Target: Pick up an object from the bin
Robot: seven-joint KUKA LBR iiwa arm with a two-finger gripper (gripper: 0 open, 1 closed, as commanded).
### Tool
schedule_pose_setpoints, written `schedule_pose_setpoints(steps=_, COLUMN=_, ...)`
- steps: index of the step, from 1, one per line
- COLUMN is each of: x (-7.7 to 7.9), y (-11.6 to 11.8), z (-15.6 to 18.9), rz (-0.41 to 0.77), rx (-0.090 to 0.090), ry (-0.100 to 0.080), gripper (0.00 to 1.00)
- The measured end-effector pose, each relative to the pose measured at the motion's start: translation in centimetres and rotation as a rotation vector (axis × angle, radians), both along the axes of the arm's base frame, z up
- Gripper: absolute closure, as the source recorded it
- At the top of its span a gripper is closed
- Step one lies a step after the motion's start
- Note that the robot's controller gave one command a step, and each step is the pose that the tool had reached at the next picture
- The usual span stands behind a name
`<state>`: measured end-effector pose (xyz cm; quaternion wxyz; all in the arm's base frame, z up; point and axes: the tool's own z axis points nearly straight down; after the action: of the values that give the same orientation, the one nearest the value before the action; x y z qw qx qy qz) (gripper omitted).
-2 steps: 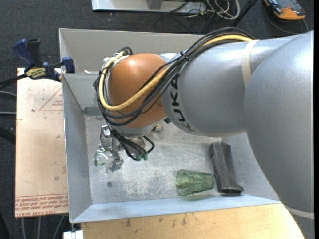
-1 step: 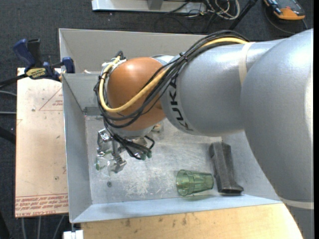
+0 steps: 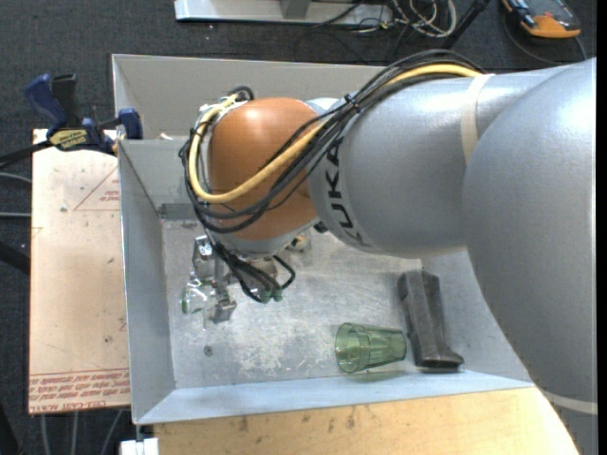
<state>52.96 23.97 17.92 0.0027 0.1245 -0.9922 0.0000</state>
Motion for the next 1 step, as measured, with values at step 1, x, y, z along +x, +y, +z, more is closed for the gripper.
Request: schedule_pose_setpoints(steps=1, x=2.63, y=0.20, z=-1.14, rz=0.078, rx=0.008, ry=-0.022, gripper=1.00)
